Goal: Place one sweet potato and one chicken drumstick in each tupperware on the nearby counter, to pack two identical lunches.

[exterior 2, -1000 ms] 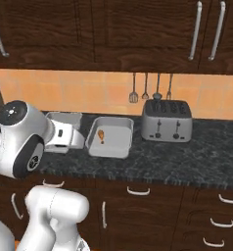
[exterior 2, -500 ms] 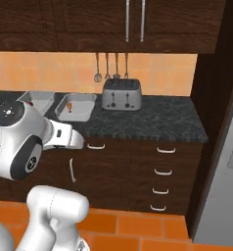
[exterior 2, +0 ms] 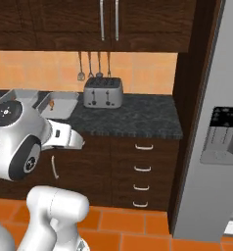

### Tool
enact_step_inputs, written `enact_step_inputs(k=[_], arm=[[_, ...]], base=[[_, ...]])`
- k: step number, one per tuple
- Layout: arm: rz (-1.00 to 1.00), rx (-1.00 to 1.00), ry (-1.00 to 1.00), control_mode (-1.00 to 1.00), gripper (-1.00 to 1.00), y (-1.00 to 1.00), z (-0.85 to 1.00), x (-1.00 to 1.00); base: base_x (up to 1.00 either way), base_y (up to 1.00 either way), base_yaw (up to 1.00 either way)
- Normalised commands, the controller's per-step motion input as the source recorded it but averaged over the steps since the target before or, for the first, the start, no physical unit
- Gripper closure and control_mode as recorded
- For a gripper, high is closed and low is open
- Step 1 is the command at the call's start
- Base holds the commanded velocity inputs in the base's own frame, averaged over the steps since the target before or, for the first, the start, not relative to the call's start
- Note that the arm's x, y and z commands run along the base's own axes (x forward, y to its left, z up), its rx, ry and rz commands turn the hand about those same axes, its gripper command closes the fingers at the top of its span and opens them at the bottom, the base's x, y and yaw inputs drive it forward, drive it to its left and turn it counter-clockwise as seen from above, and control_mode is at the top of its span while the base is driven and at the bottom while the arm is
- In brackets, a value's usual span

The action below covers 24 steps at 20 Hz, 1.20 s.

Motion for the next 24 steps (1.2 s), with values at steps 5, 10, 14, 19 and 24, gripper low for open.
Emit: enact_step_inputs(k=[5, 10, 14, 19, 24], arm=[[0.0, 0.0, 0.0, 1.0, -1.0, 0.0, 0.0, 0.0], [0.0, 0.0, 0.0, 1.0, -1.0, 0.0, 0.0, 0.0], [0.0, 0.0, 0.0, 1.0, -1.0, 0.0, 0.0, 0.0], [0.0, 0.0, 0.0, 1.0, -1.0, 0.0, 0.0, 0.0], [0.0, 0.0, 0.0, 1.0, -1.0, 0.0, 0.0, 0.0]], base=[[0.64, -0.31, -0.02], [-0.01, -1.0, -0.05], [-0.24, -1.0, -0.12], [-0.35, -0.96, -0.18], [0.23, -0.96, -0.1]])
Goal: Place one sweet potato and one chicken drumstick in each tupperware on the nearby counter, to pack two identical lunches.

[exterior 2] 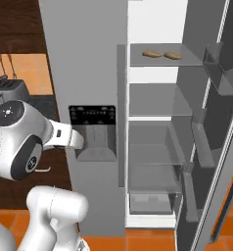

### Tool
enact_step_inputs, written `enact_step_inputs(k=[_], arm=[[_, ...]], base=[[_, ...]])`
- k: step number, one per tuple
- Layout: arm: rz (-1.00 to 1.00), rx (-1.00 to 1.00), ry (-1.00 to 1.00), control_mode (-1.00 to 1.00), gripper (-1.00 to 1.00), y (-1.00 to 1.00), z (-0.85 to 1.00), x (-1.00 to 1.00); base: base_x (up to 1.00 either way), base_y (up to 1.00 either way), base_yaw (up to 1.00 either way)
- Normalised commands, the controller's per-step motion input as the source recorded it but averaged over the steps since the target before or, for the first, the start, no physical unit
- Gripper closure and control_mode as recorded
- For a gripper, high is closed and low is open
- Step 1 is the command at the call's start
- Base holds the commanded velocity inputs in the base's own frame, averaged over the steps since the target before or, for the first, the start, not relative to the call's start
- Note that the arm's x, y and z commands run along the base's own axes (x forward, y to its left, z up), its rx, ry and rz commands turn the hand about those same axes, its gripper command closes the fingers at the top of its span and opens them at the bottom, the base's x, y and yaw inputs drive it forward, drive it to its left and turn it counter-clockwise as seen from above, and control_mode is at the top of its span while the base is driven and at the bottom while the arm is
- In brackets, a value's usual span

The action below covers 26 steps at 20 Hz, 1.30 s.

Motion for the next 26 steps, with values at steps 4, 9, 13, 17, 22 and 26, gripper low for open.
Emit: enact_step_inputs(k=[4, 9, 13, 17, 22, 26], arm=[[0.0, 0.0, 0.0, 1.0, -1.0, 0.0, 0.0, 0.0], [0.0, 0.0, 0.0, 1.0, -1.0, 0.0, 0.0, 0.0], [0.0, 0.0, 0.0, 1.0, -1.0, 0.0, 0.0, 0.0], [0.0, 0.0, 0.0, 1.0, -1.0, 0.0, 0.0, 0.0], [0.0, 0.0, 0.0, 1.0, -1.0, 0.0, 0.0, 0.0], [0.0, 0.0, 0.0, 1.0, -1.0, 0.0, 0.0, 0.0]], base=[[0.39, -0.49, 0.01], [0.45, 0.0, 0.05], [0.6, -0.44, 0.09], [0.74, -0.44, 0.26], [0.39, -0.45, 0.16], [0.26, -0.55, 0.01]])
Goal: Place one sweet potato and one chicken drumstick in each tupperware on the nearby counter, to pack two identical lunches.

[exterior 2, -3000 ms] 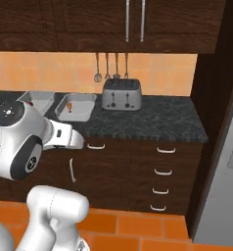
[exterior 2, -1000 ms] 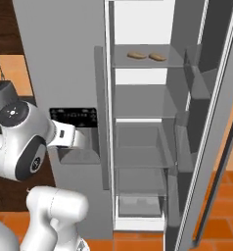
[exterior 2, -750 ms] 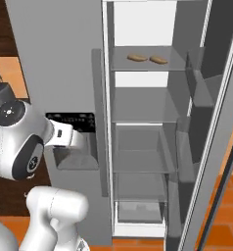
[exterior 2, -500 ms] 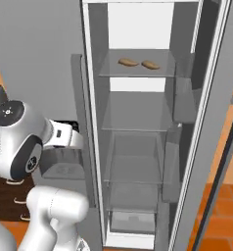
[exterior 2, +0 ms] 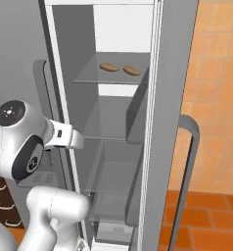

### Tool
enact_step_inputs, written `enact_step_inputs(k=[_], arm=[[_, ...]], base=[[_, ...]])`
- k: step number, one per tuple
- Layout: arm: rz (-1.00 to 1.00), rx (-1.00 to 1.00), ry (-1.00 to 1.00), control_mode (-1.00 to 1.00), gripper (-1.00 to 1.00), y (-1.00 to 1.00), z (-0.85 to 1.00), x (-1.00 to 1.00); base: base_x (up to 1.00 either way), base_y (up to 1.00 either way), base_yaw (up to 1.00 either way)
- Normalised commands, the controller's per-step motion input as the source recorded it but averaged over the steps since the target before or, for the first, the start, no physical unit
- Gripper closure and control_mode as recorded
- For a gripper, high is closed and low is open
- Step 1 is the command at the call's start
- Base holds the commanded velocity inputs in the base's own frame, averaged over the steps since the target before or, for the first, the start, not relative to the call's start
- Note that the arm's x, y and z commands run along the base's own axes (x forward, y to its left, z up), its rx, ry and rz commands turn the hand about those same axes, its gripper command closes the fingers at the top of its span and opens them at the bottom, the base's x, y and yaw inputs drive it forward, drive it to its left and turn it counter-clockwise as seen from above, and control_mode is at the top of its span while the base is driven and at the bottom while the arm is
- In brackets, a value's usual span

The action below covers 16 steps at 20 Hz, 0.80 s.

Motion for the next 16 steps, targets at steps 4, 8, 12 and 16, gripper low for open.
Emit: enact_step_inputs(k=[4, 8, 12, 16], arm=[[0.0, 0.0, 0.0, 1.0, -1.0, 0.0, 0.0, 0.0], [0.0, 0.0, 0.0, 1.0, -1.0, 0.0, 0.0, 0.0], [0.04, -0.01, 0.03, -1.0, -1.0, -0.03, 0.37, 0.07], [0.17, -0.11, -0.04, -1.0, -1.0, -0.07, 0.85, -0.02]], base=[[0.9, -0.05, 0.0], [0.76, -0.23, 0.0], [0.09, -0.09, 0.0], [0.0, 0.0, 0.0]])
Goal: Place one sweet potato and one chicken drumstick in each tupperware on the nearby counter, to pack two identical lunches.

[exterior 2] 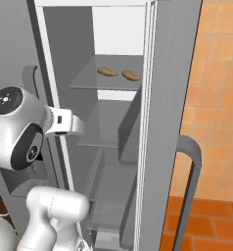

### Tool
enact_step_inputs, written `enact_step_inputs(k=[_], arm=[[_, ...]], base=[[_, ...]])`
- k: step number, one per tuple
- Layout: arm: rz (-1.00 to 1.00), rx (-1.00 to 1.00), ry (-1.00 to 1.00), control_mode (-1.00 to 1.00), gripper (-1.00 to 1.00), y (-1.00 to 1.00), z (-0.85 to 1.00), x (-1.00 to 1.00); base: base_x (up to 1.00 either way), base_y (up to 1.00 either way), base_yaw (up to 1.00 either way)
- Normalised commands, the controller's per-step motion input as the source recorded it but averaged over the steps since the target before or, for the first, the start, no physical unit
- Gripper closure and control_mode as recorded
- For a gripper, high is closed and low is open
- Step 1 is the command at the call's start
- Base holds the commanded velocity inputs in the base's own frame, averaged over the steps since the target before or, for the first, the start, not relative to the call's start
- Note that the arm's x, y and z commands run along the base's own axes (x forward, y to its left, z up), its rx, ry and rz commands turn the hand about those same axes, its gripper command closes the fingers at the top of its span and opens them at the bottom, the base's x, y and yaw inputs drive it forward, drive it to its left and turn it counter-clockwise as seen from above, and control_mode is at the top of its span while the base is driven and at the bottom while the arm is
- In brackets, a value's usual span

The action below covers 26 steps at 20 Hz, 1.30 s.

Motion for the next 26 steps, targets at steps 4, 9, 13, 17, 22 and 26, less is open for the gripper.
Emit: enact_step_inputs(k=[4, 9, 13, 17, 22, 26], arm=[[0.14, -0.25, 0.08, -1.0, -1.0, 0.0, 0.98, 0.0], [0.1, -0.06, 0.11, -1.0, -1.0, -0.29, 0.6, 0.08], [0.04, 0.0, 0.04, -1.0, -1.0, -0.55, 0.0, 0.45], [0.01, 0.02, 0.02, -1.0, -1.0, -0.34, 0.0, 0.76], [0.03, 0.09, -0.14, -1.0, -1.0, -0.17, 0.04, 0.66], [0.0, 0.1, -0.05, -1.0, -1.0, -0.15, 0.0, 0.73]], base=[[0.0, 0.0, 0.0], [0.0, 0.0, 0.0], [0.0, 0.0, 0.0], [0.0, 0.0, 0.0], [0.0, 0.0, 0.0], [0.0, 0.0, 0.0]])
